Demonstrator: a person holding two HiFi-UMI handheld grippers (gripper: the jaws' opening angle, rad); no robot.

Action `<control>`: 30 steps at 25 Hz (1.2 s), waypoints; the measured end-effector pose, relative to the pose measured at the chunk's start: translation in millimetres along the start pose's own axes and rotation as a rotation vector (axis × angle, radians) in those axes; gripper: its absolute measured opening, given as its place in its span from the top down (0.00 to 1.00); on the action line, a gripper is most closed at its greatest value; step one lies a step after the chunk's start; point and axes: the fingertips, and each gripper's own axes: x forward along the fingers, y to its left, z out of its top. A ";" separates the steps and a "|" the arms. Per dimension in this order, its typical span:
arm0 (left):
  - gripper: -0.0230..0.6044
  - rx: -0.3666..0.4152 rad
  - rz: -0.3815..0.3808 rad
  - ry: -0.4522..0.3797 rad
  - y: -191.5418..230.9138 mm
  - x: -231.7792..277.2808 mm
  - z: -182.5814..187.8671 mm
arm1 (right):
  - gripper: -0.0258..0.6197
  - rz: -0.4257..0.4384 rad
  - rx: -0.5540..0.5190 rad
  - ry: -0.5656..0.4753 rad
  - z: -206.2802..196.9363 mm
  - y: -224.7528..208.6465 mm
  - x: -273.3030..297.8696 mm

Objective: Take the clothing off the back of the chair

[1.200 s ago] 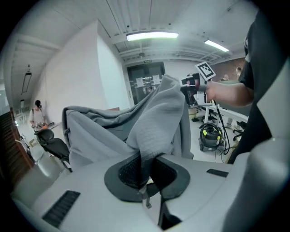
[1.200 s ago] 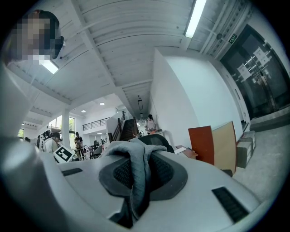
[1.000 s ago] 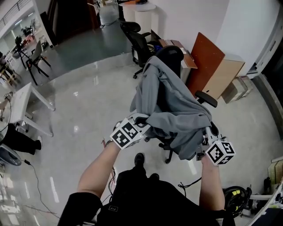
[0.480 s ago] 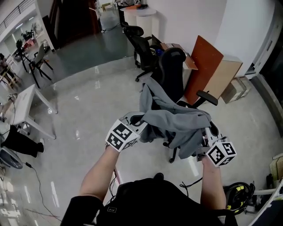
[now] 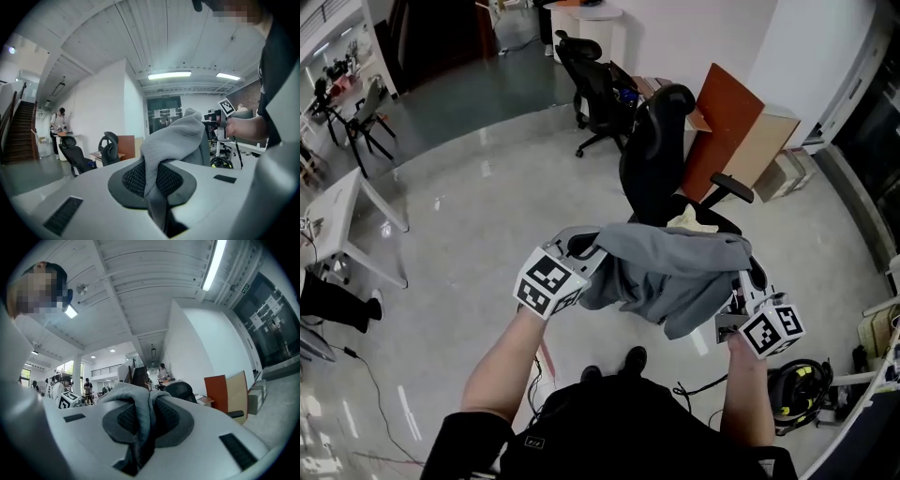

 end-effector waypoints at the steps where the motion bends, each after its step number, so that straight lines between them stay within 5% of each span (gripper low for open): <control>1: 0.93 -0.008 -0.010 -0.005 -3.7 -3.5 -2.6 | 0.88 -0.014 -0.002 0.007 -3.7 2.2 -6.4; 10: 0.93 -0.090 -0.093 -0.103 -42.1 -12.5 8.7 | 0.88 -0.108 -0.005 0.032 -14.5 4.3 -59.4; 16: 0.93 -0.047 -0.123 -0.154 -73.6 -5.9 41.3 | 0.88 -0.133 0.007 0.012 -8.6 -12.1 -93.9; 30: 0.93 -0.172 0.012 -0.199 -146.8 56.8 91.4 | 0.88 -0.098 0.063 0.006 -13.0 -76.2 -175.7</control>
